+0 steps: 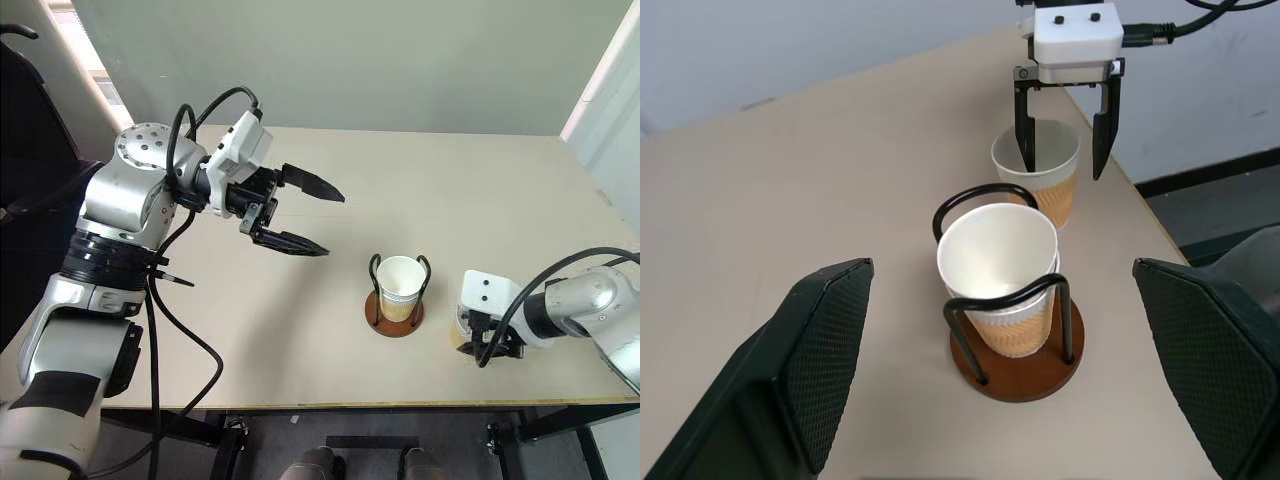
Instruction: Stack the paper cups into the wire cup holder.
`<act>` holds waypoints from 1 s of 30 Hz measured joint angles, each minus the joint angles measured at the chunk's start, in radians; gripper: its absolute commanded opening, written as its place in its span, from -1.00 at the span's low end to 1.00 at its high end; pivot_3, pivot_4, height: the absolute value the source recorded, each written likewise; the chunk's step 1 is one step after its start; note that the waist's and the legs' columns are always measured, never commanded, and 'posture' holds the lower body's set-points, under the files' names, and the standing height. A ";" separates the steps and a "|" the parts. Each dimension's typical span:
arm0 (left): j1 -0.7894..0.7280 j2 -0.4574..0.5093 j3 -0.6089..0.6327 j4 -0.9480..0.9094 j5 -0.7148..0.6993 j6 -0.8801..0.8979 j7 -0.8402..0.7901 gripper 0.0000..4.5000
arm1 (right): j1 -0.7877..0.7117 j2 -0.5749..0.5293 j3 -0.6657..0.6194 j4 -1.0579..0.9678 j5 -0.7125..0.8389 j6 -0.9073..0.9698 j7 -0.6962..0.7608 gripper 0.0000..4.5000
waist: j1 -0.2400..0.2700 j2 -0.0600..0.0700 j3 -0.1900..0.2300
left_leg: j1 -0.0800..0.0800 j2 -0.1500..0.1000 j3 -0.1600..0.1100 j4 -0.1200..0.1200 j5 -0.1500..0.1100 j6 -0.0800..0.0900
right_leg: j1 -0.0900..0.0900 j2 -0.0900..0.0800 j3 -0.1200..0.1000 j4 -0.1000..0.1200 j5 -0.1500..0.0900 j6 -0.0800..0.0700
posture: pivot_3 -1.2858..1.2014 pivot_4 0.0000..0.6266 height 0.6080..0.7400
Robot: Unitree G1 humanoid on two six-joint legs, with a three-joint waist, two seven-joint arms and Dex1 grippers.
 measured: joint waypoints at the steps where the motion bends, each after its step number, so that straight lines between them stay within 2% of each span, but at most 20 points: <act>1: 0.006 0.000 0.001 -0.001 0.004 0.000 0.000 1.00 | -0.002 0.007 0.019 0.001 -0.018 -0.002 0.000 0.09 | 0.000 0.000 0.000 | 0.000 0.000 0.000 0.000 0.000 0.000 | 0.000 0.000 0.000 0.000 0.000 0.000 | 0.03 -0.52 1.00; 3: 0.010 0.000 0.001 -0.001 0.008 0.000 0.000 1.00 | -0.002 0.019 0.036 0.005 -0.039 -0.003 0.002 -0.13 | 0.000 0.000 0.000 | 0.000 0.000 0.000 0.000 0.000 0.000 | 0.000 0.000 0.000 0.000 0.000 0.000 | 0.03 -0.52 1.00; 8: 0.012 0.008 0.007 -0.003 0.009 -0.003 -0.001 1.00 | -0.014 0.022 0.028 0.003 -0.045 -0.004 0.026 -0.90 | -0.002 0.000 0.000 | 0.000 0.000 0.000 -0.001 0.000 0.000 | 0.000 0.000 0.000 0.000 0.000 0.000 | 0.03 -0.52 1.00; 9: 0.016 0.009 0.016 -0.003 0.006 -0.004 -0.001 1.00 | -0.014 0.022 0.022 0.003 -0.042 -0.004 0.031 -0.98 | -0.002 0.000 0.000 | 0.000 0.000 0.000 -0.001 0.000 0.000 | -0.001 0.000 0.000 0.000 0.000 0.000 | 0.03 -0.52 1.00; 15: 0.068 0.077 0.025 -0.024 -0.094 0.025 -0.002 1.00 | -0.058 -0.007 -0.128 0.008 0.060 0.033 0.095 -0.98 | -0.003 0.000 0.000 | 0.000 0.000 0.000 -0.001 0.001 -0.002 | -0.001 0.000 0.000 0.000 -0.001 -0.002 | 0.03 -0.52 1.00; 19: 0.080 0.133 0.025 -0.028 -0.154 0.039 -0.002 1.00 | -0.233 -0.053 -0.181 0.061 0.089 0.037 0.146 -0.98 | -0.006 0.000 0.000 | 0.000 0.000 0.000 -0.003 0.000 -0.001 | -0.002 0.000 0.000 0.000 -0.002 -0.005 | 0.03 -0.52 1.00; 22: 0.095 0.167 0.016 -0.037 -0.187 0.045 -0.002 1.00 | -0.467 -0.021 -0.142 0.088 0.092 0.039 0.182 -0.98 | -0.012 0.000 0.000 | 0.000 0.001 -0.001 -0.004 0.000 -0.001 | -0.003 0.001 0.000 0.002 -0.003 -0.007 | 0.03 -0.52 1.00; 25: 0.096 0.200 -0.006 -0.043 -0.222 0.073 -0.002 1.00 | -0.654 0.080 -0.044 0.097 0.079 0.040 0.218 -0.98 | -0.019 0.000 0.000 | 0.000 0.002 -0.002 -0.004 0.001 -0.001 | -0.005 0.003 -0.001 0.002 -0.002 -0.009 | 0.03 -0.52 1.00; 29: 0.079 0.227 -0.013 -0.040 -0.244 0.088 -0.002 1.00 | -0.725 0.160 0.060 0.095 0.072 0.044 0.261 -0.98 | -0.017 0.000 0.000 | -0.001 0.002 -0.005 -0.004 0.002 -0.004 | -0.005 0.003 -0.004 0.002 -0.003 -0.012 | 0.03 -0.52 1.00; 30: 0.067 0.237 -0.013 -0.040 -0.251 0.091 -0.002 1.00 | -0.728 0.178 0.081 0.094 0.071 0.044 0.268 -0.98 | -0.017 0.000 0.000 | -0.002 0.002 -0.005 -0.005 0.006 -0.010 | -0.005 0.003 -0.004 0.001 -0.004 -0.012 | 0.03 -0.52 1.00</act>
